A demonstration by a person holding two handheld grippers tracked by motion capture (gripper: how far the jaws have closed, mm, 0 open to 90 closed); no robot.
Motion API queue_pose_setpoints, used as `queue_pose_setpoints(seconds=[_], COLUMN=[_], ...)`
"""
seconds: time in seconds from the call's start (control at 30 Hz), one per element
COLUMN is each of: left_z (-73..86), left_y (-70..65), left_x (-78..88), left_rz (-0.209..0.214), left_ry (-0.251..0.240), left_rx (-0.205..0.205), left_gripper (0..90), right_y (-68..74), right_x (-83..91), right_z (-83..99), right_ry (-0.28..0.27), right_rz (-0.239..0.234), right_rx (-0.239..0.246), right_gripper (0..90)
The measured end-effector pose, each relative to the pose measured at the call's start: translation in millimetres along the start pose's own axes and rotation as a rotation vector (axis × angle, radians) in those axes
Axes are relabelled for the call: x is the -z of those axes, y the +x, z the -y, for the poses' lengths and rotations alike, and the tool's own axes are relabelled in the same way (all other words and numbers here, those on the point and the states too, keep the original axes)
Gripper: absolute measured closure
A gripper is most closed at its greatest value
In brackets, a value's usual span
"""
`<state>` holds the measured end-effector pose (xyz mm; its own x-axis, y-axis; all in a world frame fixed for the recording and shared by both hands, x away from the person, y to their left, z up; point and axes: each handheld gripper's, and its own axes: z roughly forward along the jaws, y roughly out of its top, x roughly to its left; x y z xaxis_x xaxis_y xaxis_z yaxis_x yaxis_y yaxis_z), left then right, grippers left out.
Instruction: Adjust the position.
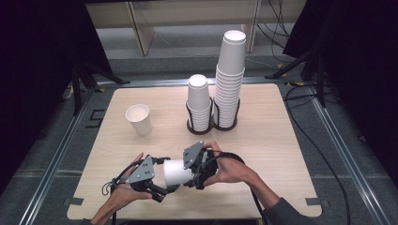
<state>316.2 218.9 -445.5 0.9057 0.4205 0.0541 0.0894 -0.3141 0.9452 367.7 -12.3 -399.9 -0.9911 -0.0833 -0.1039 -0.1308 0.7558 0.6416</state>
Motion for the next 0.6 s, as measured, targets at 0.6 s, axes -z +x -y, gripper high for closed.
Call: queue_pose_setpoints(seconds=[0.6], left_z=[-2.6], left_y=[1.3], left_x=[4.5], left_rz=[-0.009], left_ry=[-0.253], left_rx=[0.166], left_gripper=[0.2], right_y=[-11.6], right_x=[14.1], right_z=[14.6], right_ry=[-0.309], right_rz=[-0.086], right_rx=[-0.114], right_gripper=[22.6])
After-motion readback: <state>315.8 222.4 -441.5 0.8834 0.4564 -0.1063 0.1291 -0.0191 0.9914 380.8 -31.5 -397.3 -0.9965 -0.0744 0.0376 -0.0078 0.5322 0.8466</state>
